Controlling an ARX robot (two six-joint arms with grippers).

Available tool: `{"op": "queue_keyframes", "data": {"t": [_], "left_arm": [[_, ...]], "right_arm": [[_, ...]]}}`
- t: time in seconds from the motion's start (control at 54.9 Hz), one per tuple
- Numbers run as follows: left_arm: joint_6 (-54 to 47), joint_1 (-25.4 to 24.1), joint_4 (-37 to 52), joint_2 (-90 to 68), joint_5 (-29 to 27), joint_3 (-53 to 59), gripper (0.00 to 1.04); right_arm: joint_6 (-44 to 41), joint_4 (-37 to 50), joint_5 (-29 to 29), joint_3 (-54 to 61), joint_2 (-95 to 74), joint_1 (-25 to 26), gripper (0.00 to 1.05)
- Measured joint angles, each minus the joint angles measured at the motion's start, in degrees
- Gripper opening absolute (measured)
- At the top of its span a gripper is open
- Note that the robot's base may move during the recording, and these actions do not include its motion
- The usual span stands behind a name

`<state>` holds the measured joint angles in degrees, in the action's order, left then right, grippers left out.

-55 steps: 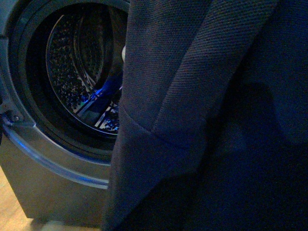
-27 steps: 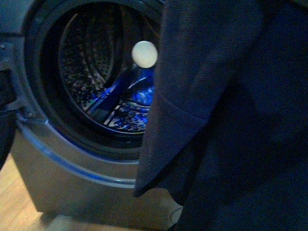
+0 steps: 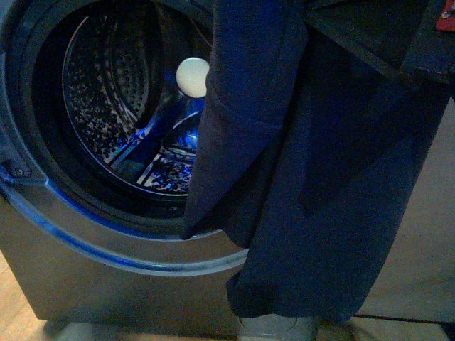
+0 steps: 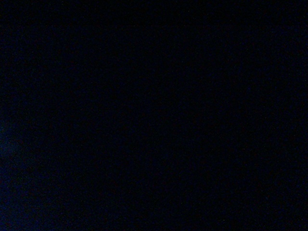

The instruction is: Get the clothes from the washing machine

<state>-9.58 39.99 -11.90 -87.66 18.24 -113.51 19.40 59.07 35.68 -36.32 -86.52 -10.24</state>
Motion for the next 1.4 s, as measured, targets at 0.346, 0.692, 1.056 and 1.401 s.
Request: {"op": "queue_keyframes", "data": {"t": [0.346,0.692,1.056,1.401], "left_arm": [[0.0,0.0,0.0,0.0,0.0,0.0,0.07],[0.1,0.0,0.0,0.0,0.0,-0.2,0.30],[0.2,0.0,0.0,0.0,0.0,-0.3,0.85],[0.2,0.0,0.0,0.0,0.2,-0.3,0.98]], "right_arm": [[1.7,2.9,-2.7,-1.4,-0.9,1.5,0.47],[5.5,5.0,-3.7,-2.3,5.3,9.2,0.05],[12.1,1.8,-1.5,-13.0,12.8,25.1,0.05],[20.0,-4.5,3.5,-28.9,11.8,45.7,0.05]]}}
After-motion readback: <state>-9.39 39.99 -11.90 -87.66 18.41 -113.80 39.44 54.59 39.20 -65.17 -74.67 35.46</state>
